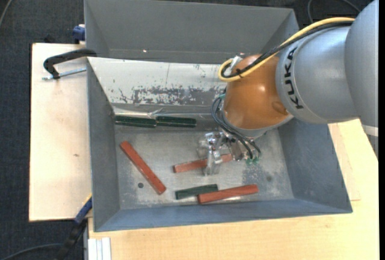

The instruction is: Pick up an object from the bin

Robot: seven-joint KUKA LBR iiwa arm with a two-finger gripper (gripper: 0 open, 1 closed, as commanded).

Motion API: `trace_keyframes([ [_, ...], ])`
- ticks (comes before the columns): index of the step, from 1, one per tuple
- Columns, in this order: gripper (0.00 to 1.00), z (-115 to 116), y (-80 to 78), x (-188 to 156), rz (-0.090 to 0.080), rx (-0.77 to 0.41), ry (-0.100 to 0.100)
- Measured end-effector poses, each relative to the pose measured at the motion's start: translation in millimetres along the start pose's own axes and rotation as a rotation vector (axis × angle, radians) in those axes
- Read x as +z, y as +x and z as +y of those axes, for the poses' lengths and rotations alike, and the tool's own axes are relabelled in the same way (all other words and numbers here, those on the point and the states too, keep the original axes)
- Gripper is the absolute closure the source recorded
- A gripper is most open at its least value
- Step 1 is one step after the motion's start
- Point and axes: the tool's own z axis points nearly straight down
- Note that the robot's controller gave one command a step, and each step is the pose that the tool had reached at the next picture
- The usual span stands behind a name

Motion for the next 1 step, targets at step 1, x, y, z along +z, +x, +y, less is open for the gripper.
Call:
trace_keyframes([
  [1, 1.0, 4.2, -2.5, -144.0, -0.014, -0.002, 0.002],
])
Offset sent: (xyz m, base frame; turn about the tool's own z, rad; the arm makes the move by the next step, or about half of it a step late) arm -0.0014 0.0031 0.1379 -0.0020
